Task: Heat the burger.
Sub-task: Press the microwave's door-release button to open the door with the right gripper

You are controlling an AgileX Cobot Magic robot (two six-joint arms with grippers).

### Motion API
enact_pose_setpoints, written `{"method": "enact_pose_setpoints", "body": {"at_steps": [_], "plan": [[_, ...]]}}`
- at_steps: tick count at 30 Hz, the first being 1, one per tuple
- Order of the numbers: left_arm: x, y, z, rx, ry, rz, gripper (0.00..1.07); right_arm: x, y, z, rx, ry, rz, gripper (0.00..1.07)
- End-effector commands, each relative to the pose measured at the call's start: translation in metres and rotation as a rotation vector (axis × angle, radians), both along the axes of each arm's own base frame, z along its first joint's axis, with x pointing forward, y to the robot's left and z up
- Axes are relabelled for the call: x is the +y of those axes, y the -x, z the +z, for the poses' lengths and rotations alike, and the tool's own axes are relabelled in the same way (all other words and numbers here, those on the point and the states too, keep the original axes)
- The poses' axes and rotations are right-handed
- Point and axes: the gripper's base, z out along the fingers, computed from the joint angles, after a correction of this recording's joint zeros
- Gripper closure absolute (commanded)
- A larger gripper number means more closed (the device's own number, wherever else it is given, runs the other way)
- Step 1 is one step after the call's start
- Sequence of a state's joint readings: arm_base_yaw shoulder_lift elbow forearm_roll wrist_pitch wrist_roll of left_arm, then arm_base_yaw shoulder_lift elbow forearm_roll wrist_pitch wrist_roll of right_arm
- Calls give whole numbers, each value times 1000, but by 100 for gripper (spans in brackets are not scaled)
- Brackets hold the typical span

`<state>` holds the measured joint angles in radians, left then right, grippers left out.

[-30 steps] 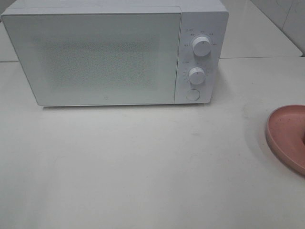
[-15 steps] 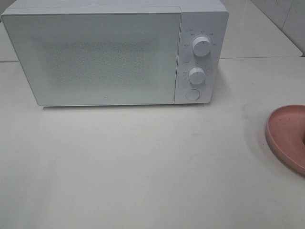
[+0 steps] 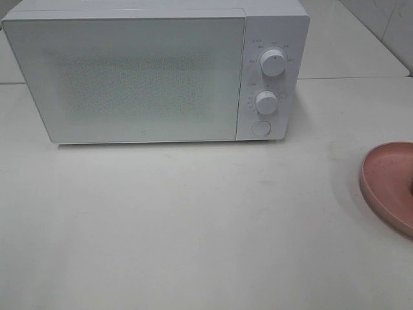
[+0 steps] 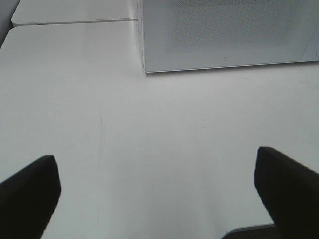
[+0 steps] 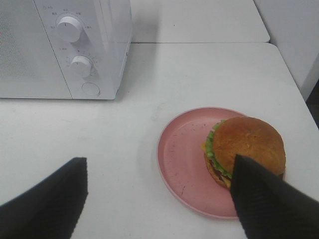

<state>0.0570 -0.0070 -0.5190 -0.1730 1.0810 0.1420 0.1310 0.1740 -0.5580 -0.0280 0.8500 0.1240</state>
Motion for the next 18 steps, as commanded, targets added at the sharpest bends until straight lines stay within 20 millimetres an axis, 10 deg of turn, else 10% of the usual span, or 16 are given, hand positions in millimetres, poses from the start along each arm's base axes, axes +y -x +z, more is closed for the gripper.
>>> {"method": "enact_pose_setpoints", "body": {"at_steps": [1,18], "plan": [[-1,3,0,-26,10,2,9,1,-12,7,-25,1,-2,32],[-1,3,0,-26,10,2,9,8,-63,14,-58,-1,6,32]]}}
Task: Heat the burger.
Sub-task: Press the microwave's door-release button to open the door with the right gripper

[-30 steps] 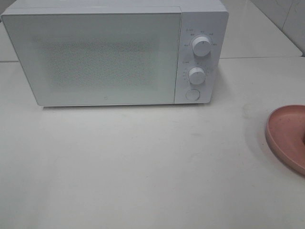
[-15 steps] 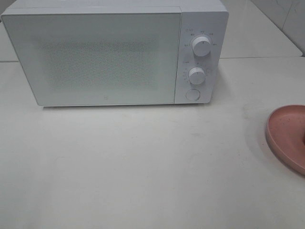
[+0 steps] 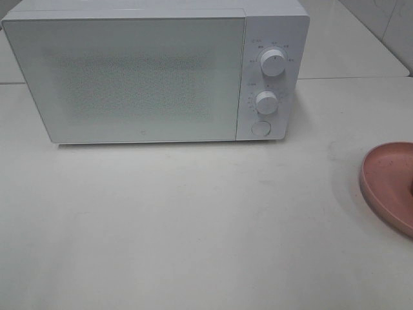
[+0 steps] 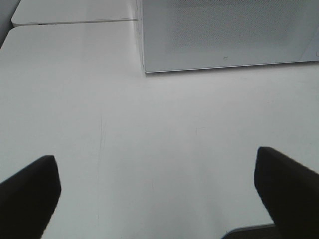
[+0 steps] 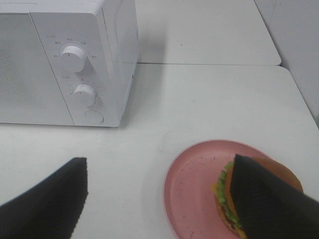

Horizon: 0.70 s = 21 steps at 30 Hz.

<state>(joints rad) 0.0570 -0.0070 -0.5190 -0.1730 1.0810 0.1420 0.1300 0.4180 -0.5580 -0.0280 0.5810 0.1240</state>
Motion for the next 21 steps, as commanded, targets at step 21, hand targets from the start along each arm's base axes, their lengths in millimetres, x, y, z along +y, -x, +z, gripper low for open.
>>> {"method": "enact_pose_setpoints", "body": {"at_steps": [21], "plan": [[-1,3,0,-26,10,2,9,12,-87,-7,-75,-5,12,32]]}}
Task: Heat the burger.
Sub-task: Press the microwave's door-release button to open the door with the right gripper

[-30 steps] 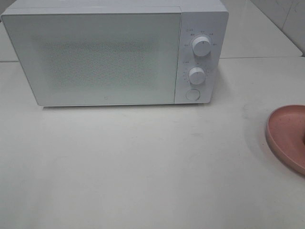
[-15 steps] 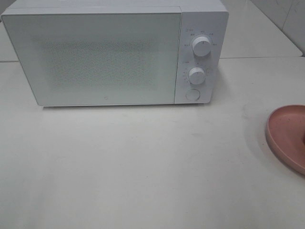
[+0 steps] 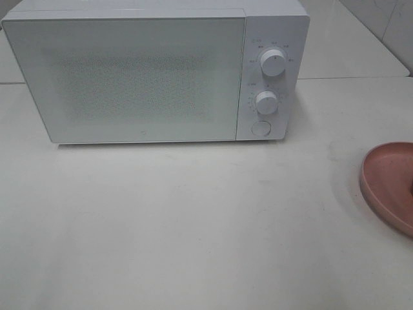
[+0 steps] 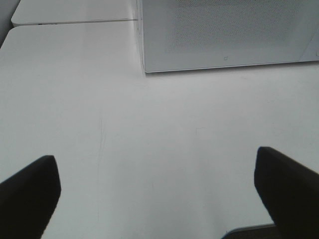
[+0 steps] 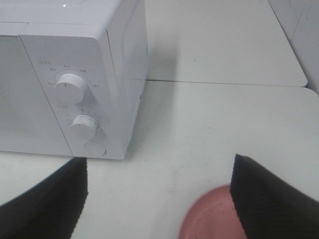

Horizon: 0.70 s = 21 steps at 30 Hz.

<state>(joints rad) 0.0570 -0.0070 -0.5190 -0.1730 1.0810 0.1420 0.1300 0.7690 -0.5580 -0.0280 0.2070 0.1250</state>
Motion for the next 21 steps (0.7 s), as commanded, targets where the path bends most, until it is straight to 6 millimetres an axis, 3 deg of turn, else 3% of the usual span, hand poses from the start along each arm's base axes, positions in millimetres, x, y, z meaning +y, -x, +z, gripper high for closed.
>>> {"method": "enact_pose_setpoints", "body": {"at_steps": [1,11,21], "plan": [[-1,3,0,-26,10,2,9,1,-8,4,-52,-2,2,32],[-1,3,0,-26,10,2,9,5,-29,-26,-191,-15,15,32],[-1,3,0,-26,10,2,9,-2,-31,-56,-311,-28,-66,32]]}}
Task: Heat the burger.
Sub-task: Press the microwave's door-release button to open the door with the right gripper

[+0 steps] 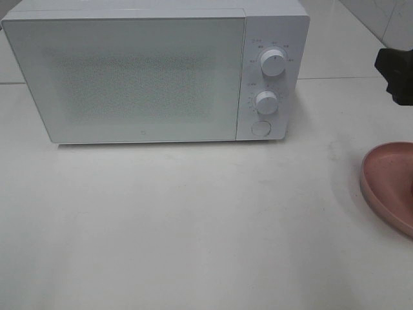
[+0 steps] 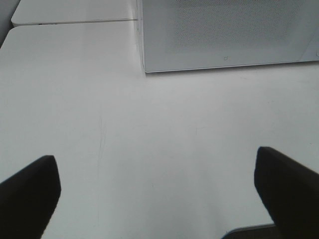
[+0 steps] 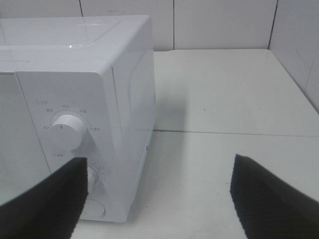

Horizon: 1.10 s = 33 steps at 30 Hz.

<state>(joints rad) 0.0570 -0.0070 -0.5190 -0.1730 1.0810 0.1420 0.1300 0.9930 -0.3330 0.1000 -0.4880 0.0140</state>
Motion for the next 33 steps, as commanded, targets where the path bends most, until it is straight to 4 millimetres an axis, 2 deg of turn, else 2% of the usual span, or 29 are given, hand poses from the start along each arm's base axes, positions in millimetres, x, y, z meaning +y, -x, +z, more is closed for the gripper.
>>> {"method": "enact_pose_setpoints", "body": {"at_steps": [1,8,18,27,29,33], "plan": [[-1,3,0,-26,10,2,9,-5,2,-8,-73,-10,-59,32],[-1,3,0,-26,10,2,9,-4,9,-15,-107,-64,-80,32],[-1,3,0,-26,10,2,9,16,11,-21,-109,-23,-53,32],[-1,3,0,-26,10,2,9,42,4,-37,-129,-2,-46,32],[-1,3,0,-26,10,2,9,56,4,-49,-127,16,-57,32],[-1,3,0,-26,10,2,9,60,5,-54,-131,25,-73,32]]}}
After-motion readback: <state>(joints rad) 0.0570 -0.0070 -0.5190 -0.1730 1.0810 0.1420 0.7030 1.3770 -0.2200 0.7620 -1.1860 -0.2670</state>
